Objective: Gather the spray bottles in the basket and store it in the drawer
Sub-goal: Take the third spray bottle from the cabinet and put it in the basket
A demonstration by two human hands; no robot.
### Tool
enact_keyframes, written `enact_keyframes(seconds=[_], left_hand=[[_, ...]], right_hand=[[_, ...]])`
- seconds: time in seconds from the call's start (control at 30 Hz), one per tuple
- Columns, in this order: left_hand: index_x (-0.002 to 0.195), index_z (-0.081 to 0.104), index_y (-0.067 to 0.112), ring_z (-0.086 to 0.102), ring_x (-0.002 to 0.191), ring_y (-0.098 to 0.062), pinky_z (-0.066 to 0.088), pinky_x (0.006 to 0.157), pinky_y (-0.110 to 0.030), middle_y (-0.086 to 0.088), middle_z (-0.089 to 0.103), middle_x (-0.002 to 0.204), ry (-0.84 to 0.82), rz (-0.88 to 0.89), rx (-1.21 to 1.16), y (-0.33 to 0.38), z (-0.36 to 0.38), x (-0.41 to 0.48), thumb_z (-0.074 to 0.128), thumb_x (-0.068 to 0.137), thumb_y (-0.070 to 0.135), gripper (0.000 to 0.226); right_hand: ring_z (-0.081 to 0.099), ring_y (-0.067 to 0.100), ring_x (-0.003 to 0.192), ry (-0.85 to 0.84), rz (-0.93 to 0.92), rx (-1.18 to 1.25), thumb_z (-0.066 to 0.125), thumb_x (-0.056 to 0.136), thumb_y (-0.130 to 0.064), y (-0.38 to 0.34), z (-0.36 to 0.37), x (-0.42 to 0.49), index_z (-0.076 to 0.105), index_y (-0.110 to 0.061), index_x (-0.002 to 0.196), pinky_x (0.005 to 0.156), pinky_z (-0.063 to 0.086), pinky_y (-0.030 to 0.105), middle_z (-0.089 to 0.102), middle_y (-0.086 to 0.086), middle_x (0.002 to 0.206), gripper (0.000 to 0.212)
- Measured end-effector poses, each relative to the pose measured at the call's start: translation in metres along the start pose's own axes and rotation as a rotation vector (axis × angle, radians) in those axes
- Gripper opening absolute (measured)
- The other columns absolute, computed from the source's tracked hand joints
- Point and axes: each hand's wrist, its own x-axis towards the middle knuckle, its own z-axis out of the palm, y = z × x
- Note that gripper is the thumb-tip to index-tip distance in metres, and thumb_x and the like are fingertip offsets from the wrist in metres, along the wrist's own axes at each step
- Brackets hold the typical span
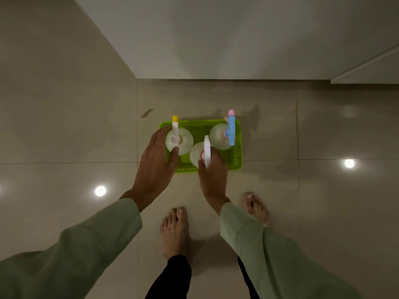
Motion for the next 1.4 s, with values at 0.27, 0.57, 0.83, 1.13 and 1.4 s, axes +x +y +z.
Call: enact_keyframes(seconds=[0.27, 0.57, 0.83, 1.13, 1.4], left_hand=[[0.147, 0.035, 0.015, 0.052, 0.127, -0.023, 0.035, 0.095, -0.023, -0.004, 0.044, 0.148, -0.005, 0.008, 0.008, 0.017, -0.014, -0.003, 0.054, 0.097, 0.019, 0.053], [0.149, 0.030, 0.013, 0.050, 0.128, -0.033, 0.041, 0.096, -0.041, -0.012, 0.047, 0.145, 0.024, -0.241, 0.031, 0.032, -0.005, 0.010, 0.051, 0.098, 0.036, 0.060], [0.119, 0.052, 0.001, 0.055, 0.105, -0.045, 0.039, 0.078, -0.041, -0.026, 0.061, 0.113, 0.018, -0.412, 0.197, 0.024, 0.036, 0.040, 0.045, 0.099, 0.034, 0.039], [0.110, 0.058, -0.003, 0.056, 0.095, -0.044, 0.032, 0.071, -0.039, -0.028, 0.062, 0.104, 0.101, -0.414, 0.208, 0.024, 0.032, 0.041, 0.043, 0.101, 0.032, 0.040], [0.100, 0.059, -0.003, 0.044, 0.075, -0.031, 0.029, 0.066, -0.037, -0.026, 0.063, 0.096, 0.067, -0.328, 0.267, 0.023, 0.033, 0.043, 0.044, 0.101, 0.032, 0.037]], right_hand=[[0.053, 0.019, 0.122, -0.252, -0.040, 0.172, 0.087, 0.067, -0.015, -0.001, -0.042, -0.008, 0.045, -0.013, 0.143, 0.100, 0.046, 0.032, 0.058, 0.003, 0.134, 0.087], [0.061, 0.025, 0.099, 0.205, -0.075, -0.017, 0.064, 0.093, -0.041, -0.019, -0.094, 0.025, 0.052, -0.015, 0.117, 0.072, 0.045, 0.034, 0.063, 0.002, 0.110, 0.037], [0.062, 0.039, 0.085, 0.040, -0.120, -0.280, 0.055, 0.097, -0.020, -0.015, -0.064, 0.069, 0.058, 0.000, 0.108, 0.066, 0.034, 0.033, 0.066, 0.020, 0.093, 0.023], [0.060, 0.035, 0.073, 0.016, -0.234, -0.249, 0.057, 0.099, -0.016, -0.011, -0.069, 0.065, 0.061, 0.005, 0.108, 0.063, 0.041, 0.035, 0.064, 0.021, 0.085, 0.023], [0.062, 0.034, 0.078, 0.051, -0.121, -0.206, 0.053, 0.102, -0.020, -0.017, -0.063, 0.065, 0.059, 0.003, 0.108, 0.068, 0.049, 0.042, 0.064, 0.020, 0.086, 0.025]])
